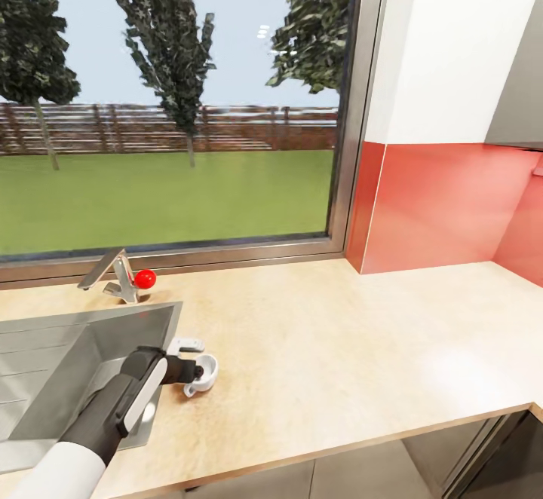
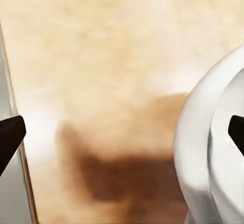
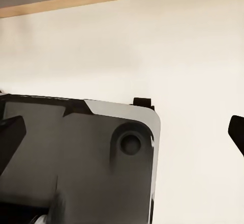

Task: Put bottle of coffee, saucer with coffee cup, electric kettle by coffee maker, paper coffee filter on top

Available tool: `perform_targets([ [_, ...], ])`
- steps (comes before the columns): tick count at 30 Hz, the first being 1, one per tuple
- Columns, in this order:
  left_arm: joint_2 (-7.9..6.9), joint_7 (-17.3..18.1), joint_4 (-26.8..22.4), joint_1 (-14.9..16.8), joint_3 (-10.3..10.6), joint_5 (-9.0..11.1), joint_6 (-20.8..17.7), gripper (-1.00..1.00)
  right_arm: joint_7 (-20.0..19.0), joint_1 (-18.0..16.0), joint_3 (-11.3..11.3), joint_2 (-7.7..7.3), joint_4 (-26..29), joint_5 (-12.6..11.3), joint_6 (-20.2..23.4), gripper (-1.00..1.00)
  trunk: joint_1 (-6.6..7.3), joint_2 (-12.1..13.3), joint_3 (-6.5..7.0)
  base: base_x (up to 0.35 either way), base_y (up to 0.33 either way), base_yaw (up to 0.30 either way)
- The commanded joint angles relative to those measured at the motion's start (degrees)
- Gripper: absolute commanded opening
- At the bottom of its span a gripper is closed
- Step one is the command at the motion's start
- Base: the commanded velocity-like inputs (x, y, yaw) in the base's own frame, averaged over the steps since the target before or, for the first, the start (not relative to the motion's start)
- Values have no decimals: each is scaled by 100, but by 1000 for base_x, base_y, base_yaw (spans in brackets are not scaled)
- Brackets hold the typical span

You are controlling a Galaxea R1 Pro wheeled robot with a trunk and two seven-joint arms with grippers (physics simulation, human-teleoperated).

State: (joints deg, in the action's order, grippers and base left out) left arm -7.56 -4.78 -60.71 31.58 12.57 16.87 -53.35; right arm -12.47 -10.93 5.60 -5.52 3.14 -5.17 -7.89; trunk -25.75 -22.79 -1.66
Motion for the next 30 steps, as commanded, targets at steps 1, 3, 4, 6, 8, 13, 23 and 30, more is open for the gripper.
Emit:
perform_targets([
  [1, -4, -50, 2, 6, 17, 55, -18, 100, -19, -6, 47, -2, -6, -54, -20, 100, -4, -13, -14, 0, 0, 0],
  [3, -2, -50, 14, 6, 17, 59, -18, 100, -19, -6, 47, -2, -6, -54, -20, 100, -4, -13, -14, 0, 0, 0],
  [4, -1, -50, 16, 6, 17, 60, -18, 100, -19, -6, 47, -2, -6, -54, -20, 100, -4, -13, -14, 0, 0, 0],
  [6, -1, -48, 21, 6, 17, 63, -18, 100, -19, -6, 47, -2, -6, -54, -20, 100, -4, -13, -14, 0, 0, 0],
  [8, 4, -49, 23, 6, 17, 67, -21, 100, -19, -6, 47, -2, -6, -54, -20, 100, -4, -13, -14, 0, 0, 0],
  [13, 28, -44, 24, 6, 17, 71, -26, 100, -19, -6, 47, -2, -6, -54, -20, 100, -4, -13, -14, 0, 0, 0],
  [23, 35, -48, 25, 6, 176, 83, -27, -100, -19, -6, 47, -2, -6, -54, -20, 100, -4, -13, -14, 0, 0, 0],
  [30, 29, -50, 25, 6, 294, 96, -19, -100, -19, -6, 47, -13, -6, -54, -20, 100, -4, -13, -14, 0, 0, 0],
])
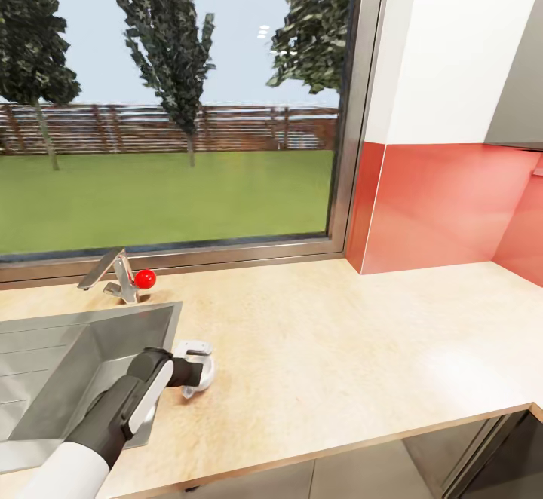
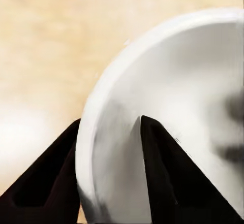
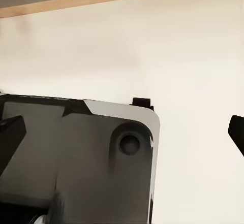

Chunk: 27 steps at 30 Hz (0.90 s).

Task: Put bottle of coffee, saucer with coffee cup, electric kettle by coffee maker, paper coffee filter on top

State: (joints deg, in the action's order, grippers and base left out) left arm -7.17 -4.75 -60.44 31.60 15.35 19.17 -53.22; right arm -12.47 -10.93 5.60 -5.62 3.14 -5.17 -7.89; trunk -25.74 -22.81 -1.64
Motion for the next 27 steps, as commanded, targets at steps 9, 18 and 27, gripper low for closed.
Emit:
perform_targets([
  [9, -18, -52, -3, 4, 14, -124, -32, -100, -19, -6, 47, -9, -6, -54, -20, 100, -4, -11, -15, 0, 0, 0],
  [18, -21, -52, -3, 4, 12, -124, -30, -100, -19, -6, 47, -10, -6, -54, -20, 100, -4, -11, -15, 0, 0, 0],
  [27, -21, -52, -10, 4, 12, -124, -30, -100, -19, -6, 47, 7, -6, -54, -20, 100, -4, -11, -15, 0, 0, 0],
])
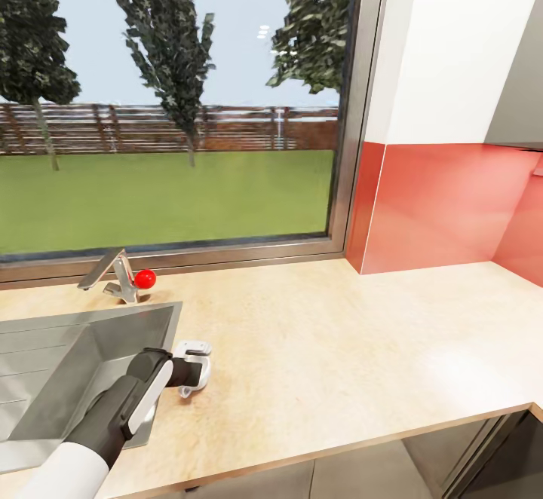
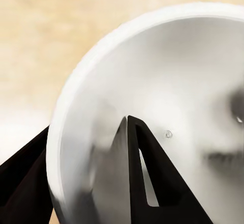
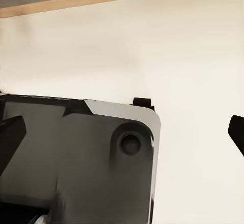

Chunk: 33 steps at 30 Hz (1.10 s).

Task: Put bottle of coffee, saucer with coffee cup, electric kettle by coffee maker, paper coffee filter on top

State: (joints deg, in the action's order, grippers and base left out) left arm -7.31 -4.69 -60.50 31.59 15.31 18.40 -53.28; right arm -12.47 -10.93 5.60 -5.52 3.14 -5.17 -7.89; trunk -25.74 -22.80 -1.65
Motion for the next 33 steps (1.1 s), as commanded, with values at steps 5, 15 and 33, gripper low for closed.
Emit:
perform_targets([
  [5, -8, -58, -5, 5, 16, -47, -24, -100, -19, -6, 47, -2, -6, -54, -20, 100, -4, -12, -14, 0, 0, 0],
  [15, -8, -51, -67, 14, 12, -46, -53, -100, -25, -6, 51, 5, -6, -46, -12, 100, -4, -12, -14, 0, 0, 0],
  [33, -58, -39, -698, 195, -204, -32, -132, -100, -25, -6, 3, 7, 144, -66, -25, 100, -4, -12, -14, 0, 0, 0],
])
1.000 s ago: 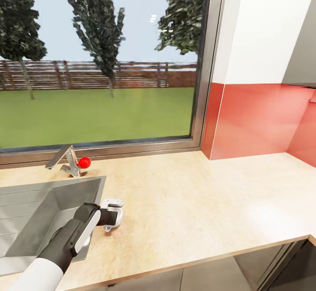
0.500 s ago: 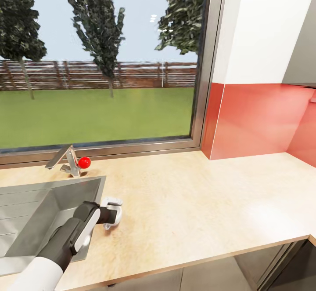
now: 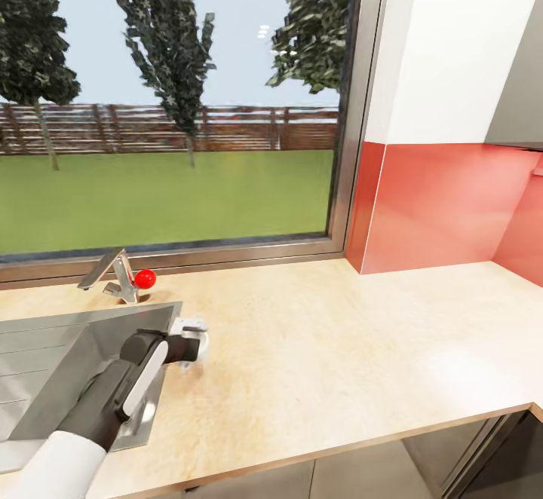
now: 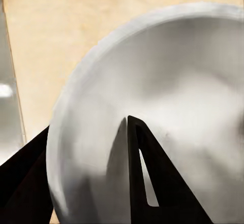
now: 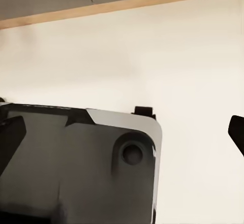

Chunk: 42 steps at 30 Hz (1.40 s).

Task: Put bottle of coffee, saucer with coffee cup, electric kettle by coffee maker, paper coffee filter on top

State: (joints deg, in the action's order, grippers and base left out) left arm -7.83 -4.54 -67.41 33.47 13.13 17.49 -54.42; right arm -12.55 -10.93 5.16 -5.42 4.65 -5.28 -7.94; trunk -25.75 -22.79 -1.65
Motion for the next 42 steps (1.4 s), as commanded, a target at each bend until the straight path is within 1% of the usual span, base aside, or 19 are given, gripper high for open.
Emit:
perform_targets([
  [1, -7, -43, -75, 27, -31, 61, -25, -100, -18, -6, 44, -1, -7, -61, -21, 100, -4, -13, -14, 0, 0, 0],
  [4, -8, 50, -281, 54, -101, 62, -101, -100, -19, -6, 35, 10, -5, -73, -23, 100, -4, -13, -14, 0, 0, 0],
  [9, -17, 145, -541, 65, -125, 54, -175, -100, -20, -6, 30, 14, -3, -78, -24, 100, -4, -13, -14, 0, 0, 0],
  [19, -26, 164, -616, 22, -144, 53, -188, -100, -12, -6, 21, 6, -8, -70, -24, 100, -4, -13, -14, -30, 0, 22],
  [30, -18, 161, -864, -15, -144, 53, -182, -100, -11, -6, 20, 6, -8, -70, -24, 100, -4, -13, -6, -311, 0, 224],
  [42, -9, 156, -888, -18, -153, 52, -174, -100, -11, -6, 23, 6, -8, -70, -24, 100, -4, -13, 30, -336, 34, 241],
])
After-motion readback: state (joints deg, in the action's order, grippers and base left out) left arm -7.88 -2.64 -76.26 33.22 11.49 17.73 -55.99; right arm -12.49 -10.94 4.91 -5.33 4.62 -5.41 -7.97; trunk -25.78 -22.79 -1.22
